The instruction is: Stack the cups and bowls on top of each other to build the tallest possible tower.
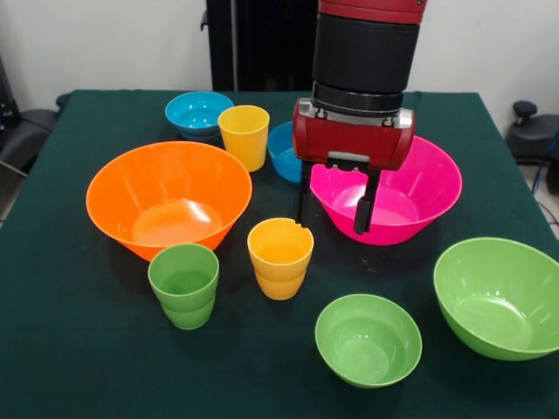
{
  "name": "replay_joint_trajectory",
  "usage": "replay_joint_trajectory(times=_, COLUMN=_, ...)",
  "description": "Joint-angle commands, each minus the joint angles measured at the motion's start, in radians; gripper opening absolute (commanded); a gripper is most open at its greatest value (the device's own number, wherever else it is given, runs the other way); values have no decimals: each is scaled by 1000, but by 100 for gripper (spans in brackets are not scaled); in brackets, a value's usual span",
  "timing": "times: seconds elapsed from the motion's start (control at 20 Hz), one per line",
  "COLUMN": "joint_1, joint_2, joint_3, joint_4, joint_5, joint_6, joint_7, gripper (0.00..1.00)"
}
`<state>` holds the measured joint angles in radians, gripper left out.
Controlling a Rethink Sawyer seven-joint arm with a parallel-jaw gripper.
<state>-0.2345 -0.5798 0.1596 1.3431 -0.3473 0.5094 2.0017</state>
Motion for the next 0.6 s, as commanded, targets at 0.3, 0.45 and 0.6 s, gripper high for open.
replay_joint_trajectory(times=0.3, joint_1=3, joint_2=49, joint_3=51, joint_4=58, joint_5=-73, joint_6=-71, joint_7=-47, gripper=100)
replay_joint_trajectory(times=0.45, joint_1=-1, joint_2=49, joint_3=51, joint_4=58, joint_5=-70, joint_6=-65, joint_7=-52, gripper=100)
replay_joint_trajectory(times=0.6, joint_1=-9, joint_2=42, joint_3=51, joint_4=73, joint_5=-59, joint_6=-42, joint_7=-53, gripper=100)
